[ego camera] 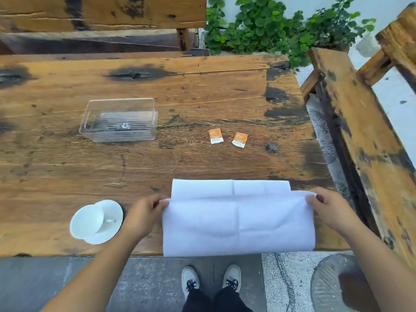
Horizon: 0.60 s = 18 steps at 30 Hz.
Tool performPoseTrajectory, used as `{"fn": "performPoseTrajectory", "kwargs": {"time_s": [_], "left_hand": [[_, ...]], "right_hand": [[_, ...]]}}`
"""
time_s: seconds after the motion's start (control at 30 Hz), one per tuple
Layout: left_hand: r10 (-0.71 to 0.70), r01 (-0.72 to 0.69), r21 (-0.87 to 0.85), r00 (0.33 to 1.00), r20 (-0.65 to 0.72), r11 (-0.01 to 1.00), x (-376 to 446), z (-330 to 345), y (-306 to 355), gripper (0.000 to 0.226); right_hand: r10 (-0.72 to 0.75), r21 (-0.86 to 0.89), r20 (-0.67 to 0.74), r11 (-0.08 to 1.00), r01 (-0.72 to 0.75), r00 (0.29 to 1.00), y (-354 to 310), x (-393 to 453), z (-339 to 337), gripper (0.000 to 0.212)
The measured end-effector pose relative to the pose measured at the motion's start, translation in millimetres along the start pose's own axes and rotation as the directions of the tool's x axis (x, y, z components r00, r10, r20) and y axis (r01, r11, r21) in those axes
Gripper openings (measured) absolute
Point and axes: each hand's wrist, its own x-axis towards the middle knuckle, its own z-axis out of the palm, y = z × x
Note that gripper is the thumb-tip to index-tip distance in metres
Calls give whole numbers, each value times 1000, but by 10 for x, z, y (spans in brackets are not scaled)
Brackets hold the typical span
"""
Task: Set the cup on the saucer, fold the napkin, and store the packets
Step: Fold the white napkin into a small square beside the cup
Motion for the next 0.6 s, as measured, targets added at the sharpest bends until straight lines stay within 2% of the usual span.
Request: {"fn": "performPoseTrajectory", "kwargs": {"time_s": [0.13,0.27,0.37,0.43,0.5,0.53,0.6], "left_hand": [[-146,147,22,989,-37,989,581,204,14,10],[-224,229,79,973,-61,970,952,415,-32,17],[-270,274,138,962,-48,952,1062,550,-25,29],[-190,220,241,971,-143,945,998,659,-1,38],[6,65,373,983,-186,926,826,840,51,47],[109,-39,432,984,-138,901,713,956,99,51],[252,-240,521,966,49,819,486,1222,147,58]], "right_hand": [[82,-102,-30,991,-85,996,-38,484,242,9],[198,-159,-37,966,-202,979,81,817,475,14],[241,-284,-92,924,-258,966,91,848,591,22],[114,-363,-203,914,-183,973,103,766,692,32],[-74,-447,-218,894,-32,973,129,624,850,50],[-154,-491,-169,870,52,973,133,539,943,56],[-236,-563,10,802,200,972,137,358,1146,64]]}}
